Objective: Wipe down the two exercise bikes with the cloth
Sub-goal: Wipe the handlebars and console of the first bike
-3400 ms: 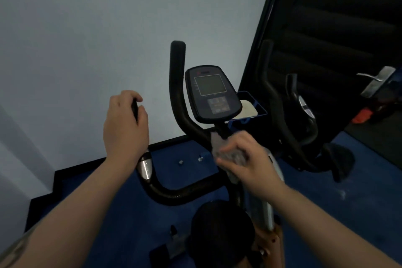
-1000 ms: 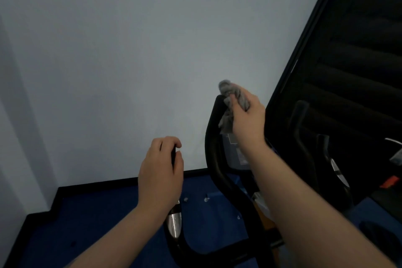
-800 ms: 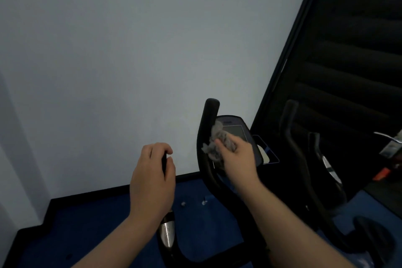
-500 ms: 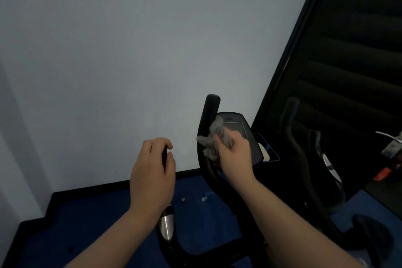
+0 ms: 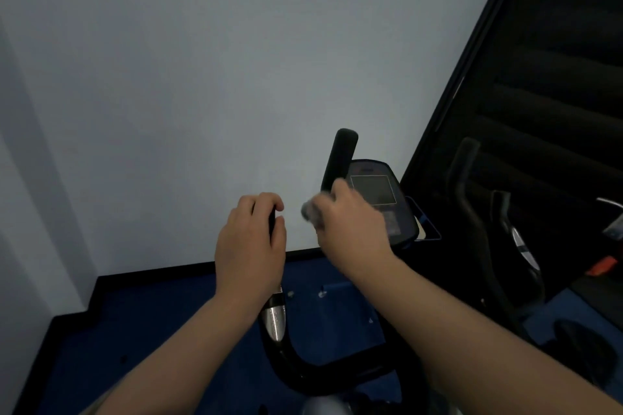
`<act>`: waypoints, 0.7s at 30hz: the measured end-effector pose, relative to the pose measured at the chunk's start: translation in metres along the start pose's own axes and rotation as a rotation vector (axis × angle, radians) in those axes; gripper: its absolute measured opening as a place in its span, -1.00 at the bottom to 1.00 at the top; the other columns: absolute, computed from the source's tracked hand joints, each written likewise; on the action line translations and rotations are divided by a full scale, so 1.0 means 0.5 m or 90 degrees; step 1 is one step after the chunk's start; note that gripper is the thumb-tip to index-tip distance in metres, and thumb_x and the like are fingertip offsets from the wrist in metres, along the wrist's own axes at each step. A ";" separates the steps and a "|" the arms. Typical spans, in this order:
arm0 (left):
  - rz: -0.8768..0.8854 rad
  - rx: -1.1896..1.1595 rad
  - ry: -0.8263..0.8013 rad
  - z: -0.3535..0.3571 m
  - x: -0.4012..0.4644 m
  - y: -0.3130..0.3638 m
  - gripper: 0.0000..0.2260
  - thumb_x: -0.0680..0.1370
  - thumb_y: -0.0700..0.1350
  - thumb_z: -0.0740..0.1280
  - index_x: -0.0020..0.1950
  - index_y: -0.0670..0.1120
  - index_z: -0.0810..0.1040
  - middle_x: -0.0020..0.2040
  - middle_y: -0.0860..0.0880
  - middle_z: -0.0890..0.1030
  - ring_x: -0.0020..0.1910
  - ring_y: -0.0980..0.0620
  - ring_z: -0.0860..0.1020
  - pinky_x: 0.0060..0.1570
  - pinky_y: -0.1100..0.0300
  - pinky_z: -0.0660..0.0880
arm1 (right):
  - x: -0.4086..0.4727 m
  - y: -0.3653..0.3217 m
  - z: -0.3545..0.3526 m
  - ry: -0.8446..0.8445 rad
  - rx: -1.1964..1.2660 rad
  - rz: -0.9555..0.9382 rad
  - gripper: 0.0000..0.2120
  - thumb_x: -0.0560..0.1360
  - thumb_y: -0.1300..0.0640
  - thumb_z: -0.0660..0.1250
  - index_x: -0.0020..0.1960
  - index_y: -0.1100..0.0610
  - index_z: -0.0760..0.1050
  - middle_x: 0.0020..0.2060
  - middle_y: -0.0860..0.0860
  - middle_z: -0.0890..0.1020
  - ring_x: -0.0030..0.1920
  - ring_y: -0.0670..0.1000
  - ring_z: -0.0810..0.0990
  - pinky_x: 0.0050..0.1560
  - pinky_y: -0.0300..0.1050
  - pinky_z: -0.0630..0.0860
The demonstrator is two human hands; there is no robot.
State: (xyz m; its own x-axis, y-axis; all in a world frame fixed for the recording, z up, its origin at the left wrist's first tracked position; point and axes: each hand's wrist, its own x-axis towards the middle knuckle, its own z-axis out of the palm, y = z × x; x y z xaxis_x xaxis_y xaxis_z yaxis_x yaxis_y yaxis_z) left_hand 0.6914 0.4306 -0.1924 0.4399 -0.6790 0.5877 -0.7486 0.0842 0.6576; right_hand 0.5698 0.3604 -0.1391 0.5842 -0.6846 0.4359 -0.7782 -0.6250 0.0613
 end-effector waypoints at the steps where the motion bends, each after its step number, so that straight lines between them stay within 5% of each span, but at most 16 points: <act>1: 0.001 -0.001 0.005 0.001 -0.001 0.001 -0.90 0.58 -0.16 0.23 0.07 0.00 0.44 0.00 0.04 0.46 -0.21 0.02 0.46 -0.27 -0.01 0.49 | -0.011 0.004 0.000 -0.014 0.026 -0.004 -0.81 0.49 0.15 0.29 0.09 0.11 0.53 0.01 0.05 0.41 -0.02 0.07 0.50 -0.30 -0.11 0.33; 6: -0.018 -0.017 0.017 0.010 -0.002 0.006 -0.88 0.58 -0.18 0.22 0.06 0.01 0.44 0.00 0.06 0.44 -0.24 0.04 0.46 -0.28 0.02 0.47 | 0.041 0.051 -0.056 0.126 0.120 -0.015 -0.77 0.46 0.20 0.38 0.08 0.00 0.60 -0.03 0.06 0.47 -0.15 -0.02 0.44 -0.35 -0.07 0.47; 10: -0.007 -0.017 0.010 0.008 -0.004 -0.001 -0.89 0.59 -0.15 0.22 0.07 0.04 0.43 0.02 0.07 0.43 -0.19 0.04 0.47 -0.24 0.02 0.48 | -0.035 0.065 -0.013 -0.035 0.247 -0.049 -0.78 0.52 0.20 0.33 0.14 0.04 0.59 -0.01 0.05 0.44 -0.07 0.02 0.49 -0.10 0.05 0.54; 12: -0.014 -0.023 0.014 0.010 -0.003 -0.001 -0.89 0.59 -0.15 0.21 0.07 0.04 0.43 0.02 0.09 0.42 -0.21 0.04 0.47 -0.26 0.01 0.49 | -0.090 0.101 -0.016 -0.113 0.364 -0.070 -0.79 0.50 0.23 0.38 0.12 0.08 0.61 -0.07 -0.02 0.44 -0.08 -0.04 0.49 -0.05 -0.07 0.50; 16: -0.036 -0.027 0.023 0.016 -0.003 0.006 -0.88 0.59 -0.17 0.19 0.05 0.04 0.42 0.00 0.10 0.39 -0.23 0.06 0.46 -0.30 0.05 0.48 | -0.087 0.156 -0.067 -0.296 0.397 -0.114 -0.79 0.45 0.12 0.44 -0.05 -0.19 0.59 -0.10 -0.14 0.46 -0.08 -0.17 0.49 -0.01 -0.22 0.47; 21: -0.027 0.003 0.019 0.010 -0.003 0.004 -0.88 0.58 -0.14 0.20 0.07 0.06 0.41 0.00 0.12 0.37 -0.19 0.06 0.47 -0.30 0.20 0.34 | -0.062 0.061 -0.011 0.020 0.513 0.082 -0.80 0.47 0.21 0.43 0.08 0.09 0.63 -0.01 0.02 0.50 0.00 -0.07 0.51 0.08 -0.21 0.47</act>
State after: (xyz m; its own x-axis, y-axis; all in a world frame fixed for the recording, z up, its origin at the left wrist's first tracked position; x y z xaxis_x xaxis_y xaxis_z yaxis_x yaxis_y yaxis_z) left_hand 0.6864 0.4282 -0.1943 0.4862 -0.6599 0.5729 -0.7311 0.0519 0.6803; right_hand 0.5266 0.3646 -0.1459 0.4861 -0.7658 0.4210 -0.4272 -0.6285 -0.6500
